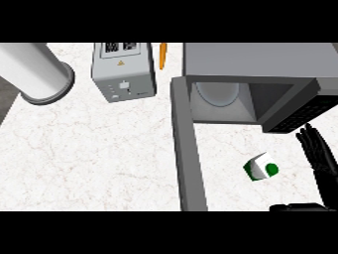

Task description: Pick up the milk, place it into the microwave and close the microwave

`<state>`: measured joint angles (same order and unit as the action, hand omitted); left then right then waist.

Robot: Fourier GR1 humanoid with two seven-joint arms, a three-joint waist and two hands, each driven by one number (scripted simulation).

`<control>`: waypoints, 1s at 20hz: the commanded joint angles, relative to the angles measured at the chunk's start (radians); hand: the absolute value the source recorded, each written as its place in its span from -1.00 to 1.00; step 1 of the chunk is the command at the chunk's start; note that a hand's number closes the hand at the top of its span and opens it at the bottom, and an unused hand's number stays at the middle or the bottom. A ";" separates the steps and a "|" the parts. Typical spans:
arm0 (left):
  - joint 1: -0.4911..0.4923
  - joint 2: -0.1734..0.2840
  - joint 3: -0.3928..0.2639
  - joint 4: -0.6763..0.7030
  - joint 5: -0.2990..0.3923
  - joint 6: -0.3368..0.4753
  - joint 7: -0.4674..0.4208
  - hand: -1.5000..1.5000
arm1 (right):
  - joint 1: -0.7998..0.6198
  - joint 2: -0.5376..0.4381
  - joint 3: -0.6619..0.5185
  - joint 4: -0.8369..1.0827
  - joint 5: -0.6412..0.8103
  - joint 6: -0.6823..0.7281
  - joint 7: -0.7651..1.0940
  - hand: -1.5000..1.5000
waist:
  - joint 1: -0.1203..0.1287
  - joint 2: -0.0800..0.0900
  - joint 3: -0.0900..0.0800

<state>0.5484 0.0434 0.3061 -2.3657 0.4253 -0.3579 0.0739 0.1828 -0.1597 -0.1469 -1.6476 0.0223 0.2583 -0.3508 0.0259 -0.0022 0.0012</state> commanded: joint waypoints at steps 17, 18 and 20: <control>0.151 0.004 0.146 -0.072 0.247 -0.150 -0.082 -1.00 | -0.231 -0.042 -0.039 0.836 0.240 -0.139 -0.539 -1.00 | 0.009 0.004 0.002; 0.198 -0.012 0.114 -0.139 0.268 -0.155 -0.053 -1.00 | -0.257 -0.051 -0.042 0.849 0.240 -0.135 -0.528 -1.00 | 0.015 0.003 0.003; 0.182 -0.025 0.109 -0.088 0.242 -0.156 -0.066 -1.00 | -0.296 -0.051 -0.053 0.946 0.245 -0.145 -0.608 -1.00 | 0.007 0.005 0.002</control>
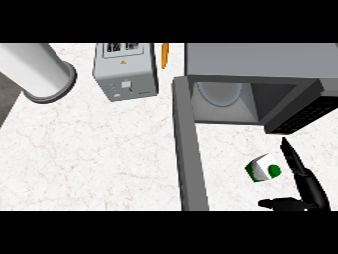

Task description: Pick up the milk, place it into the microwave and close the microwave

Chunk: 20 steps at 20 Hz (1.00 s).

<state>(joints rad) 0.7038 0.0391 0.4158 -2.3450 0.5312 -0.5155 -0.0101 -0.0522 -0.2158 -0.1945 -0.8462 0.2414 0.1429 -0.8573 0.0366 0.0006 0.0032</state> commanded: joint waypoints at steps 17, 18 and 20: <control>0.074 -0.021 -0.023 -0.117 0.149 -0.027 0.004 -1.00 | -0.265 0.021 -0.003 0.485 0.033 0.060 -0.255 1.00 | -0.004 0.005 0.001; 0.094 0.008 0.007 -0.099 0.188 -0.061 -0.010 -1.00 | -0.299 -0.012 -0.020 0.506 0.023 0.077 -0.249 1.00 | 0.007 0.006 0.002; 0.121 0.000 0.008 -0.121 0.213 -0.064 -0.016 -1.00 | -0.302 0.010 -0.030 0.515 0.011 0.050 -0.264 1.00 | 0.013 0.006 0.003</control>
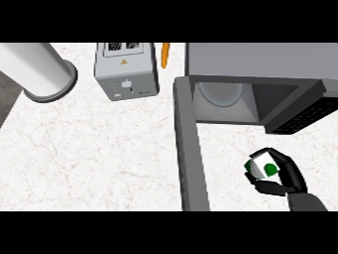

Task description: Pick up the milk, place it into the microwave and close the microwave

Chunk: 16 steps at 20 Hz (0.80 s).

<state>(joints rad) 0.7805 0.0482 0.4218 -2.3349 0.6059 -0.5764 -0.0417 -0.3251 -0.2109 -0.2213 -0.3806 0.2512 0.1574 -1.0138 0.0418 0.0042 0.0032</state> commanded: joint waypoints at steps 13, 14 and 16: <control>0.029 0.030 0.054 -0.063 0.188 -0.002 0.007 -1.00 | -0.132 0.128 -0.066 0.070 -0.060 -0.068 -0.099 1.00 | -0.013 -0.001 -0.001; 0.039 0.019 0.030 -0.126 0.178 0.023 0.032 -1.00 | -0.161 0.102 -0.084 0.080 -0.078 -0.039 -0.076 1.00 | -0.010 0.001 0.000; 0.055 0.018 0.053 -0.095 0.190 -0.018 -0.001 -1.00 | -0.169 0.112 -0.064 0.079 -0.055 -0.072 -0.079 1.00 | -0.007 -0.001 -0.001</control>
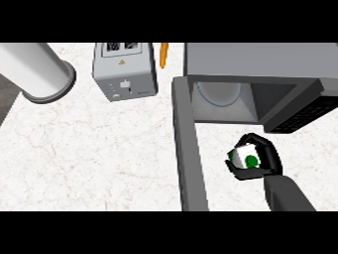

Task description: Pick up the milk, place it into the microwave and close the microwave

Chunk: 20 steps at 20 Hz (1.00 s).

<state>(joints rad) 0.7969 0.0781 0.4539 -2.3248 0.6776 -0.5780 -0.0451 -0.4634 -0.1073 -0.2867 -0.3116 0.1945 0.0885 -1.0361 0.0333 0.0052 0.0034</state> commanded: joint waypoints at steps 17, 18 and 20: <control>-0.049 0.037 0.050 -0.014 0.123 -0.008 0.028 -1.00 | -0.358 -0.068 -0.026 0.090 0.014 -0.113 0.167 1.00 | 0.018 0.011 -0.001; -0.047 0.059 0.058 -0.046 0.140 0.016 0.058 -1.00 | -0.402 -0.062 -0.020 0.081 0.019 -0.140 0.218 1.00 | 0.013 0.008 -0.001; -0.028 0.042 0.043 -0.065 0.146 0.010 0.063 -1.00 | -0.395 -0.102 -0.028 0.114 0.020 -0.114 0.193 1.00 | 0.028 0.013 0.000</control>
<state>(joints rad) 0.7513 0.1249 0.4990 -2.3098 0.7568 -0.5716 -0.0078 -0.8074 -0.1698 -0.3081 -0.2394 0.2077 -0.0187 -0.8739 0.0456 0.0135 0.0026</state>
